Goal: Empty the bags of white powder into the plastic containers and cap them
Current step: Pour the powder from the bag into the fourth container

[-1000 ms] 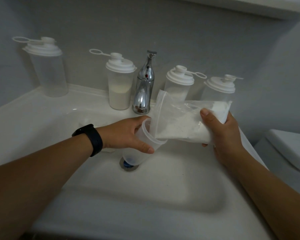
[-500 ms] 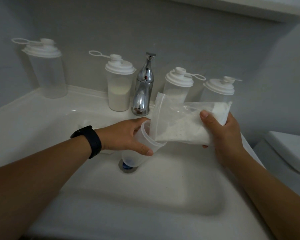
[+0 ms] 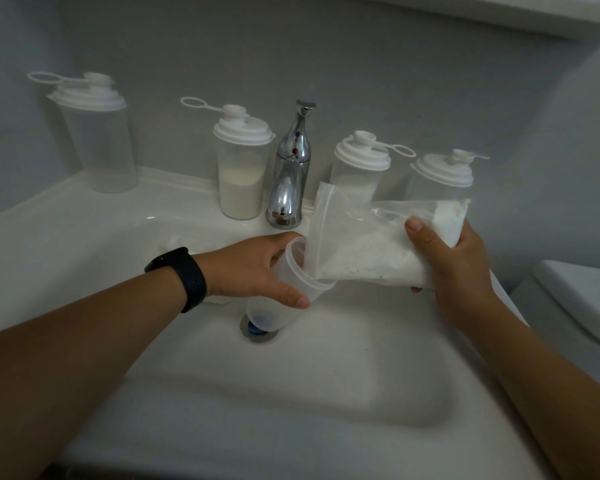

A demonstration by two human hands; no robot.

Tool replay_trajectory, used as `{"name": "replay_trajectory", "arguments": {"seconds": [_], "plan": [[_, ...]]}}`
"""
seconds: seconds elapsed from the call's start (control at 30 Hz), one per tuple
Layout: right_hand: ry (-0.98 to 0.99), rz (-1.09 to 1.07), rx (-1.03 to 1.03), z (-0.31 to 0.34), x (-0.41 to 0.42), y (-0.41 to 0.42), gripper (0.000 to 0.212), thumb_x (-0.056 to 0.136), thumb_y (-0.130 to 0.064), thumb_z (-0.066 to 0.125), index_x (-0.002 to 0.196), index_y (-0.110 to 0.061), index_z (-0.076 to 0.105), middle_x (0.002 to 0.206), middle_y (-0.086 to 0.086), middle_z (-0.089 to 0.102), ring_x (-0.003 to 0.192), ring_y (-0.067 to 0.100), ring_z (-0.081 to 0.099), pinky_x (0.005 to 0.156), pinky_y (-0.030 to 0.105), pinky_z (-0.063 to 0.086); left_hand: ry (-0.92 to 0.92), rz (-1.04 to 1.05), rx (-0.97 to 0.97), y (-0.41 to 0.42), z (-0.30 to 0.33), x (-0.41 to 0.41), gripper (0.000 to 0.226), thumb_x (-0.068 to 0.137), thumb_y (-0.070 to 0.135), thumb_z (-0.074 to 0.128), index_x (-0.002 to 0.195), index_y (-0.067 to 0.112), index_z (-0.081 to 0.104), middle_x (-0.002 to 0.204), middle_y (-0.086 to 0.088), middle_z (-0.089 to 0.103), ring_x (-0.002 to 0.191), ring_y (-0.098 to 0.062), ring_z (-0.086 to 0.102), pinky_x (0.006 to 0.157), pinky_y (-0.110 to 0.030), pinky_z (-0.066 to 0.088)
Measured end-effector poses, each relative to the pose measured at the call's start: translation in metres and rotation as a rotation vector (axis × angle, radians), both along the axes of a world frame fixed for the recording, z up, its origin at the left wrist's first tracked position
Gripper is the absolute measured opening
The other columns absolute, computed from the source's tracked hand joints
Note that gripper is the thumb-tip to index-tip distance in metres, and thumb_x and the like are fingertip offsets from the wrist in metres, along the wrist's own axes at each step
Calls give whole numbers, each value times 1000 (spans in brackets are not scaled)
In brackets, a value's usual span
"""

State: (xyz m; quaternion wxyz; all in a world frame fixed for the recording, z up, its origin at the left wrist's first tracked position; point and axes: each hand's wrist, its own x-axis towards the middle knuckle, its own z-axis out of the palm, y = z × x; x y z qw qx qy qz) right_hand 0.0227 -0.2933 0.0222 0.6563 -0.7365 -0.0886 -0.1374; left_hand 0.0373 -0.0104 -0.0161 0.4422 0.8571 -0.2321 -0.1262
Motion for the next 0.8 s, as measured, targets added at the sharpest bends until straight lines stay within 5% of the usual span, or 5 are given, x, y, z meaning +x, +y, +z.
{"name": "replay_trajectory", "arguments": {"seconds": [0.8], "plan": [[-27,16,-25,4,-1,-3,30,78,-43,74,102,-27,65,85,-4,76,69,19,73,39,29,48,-18,-3,48,-1,0,-1,84,73,38,92,143,41,47,135,25,62,124,3,57,112,-35,47]]}}
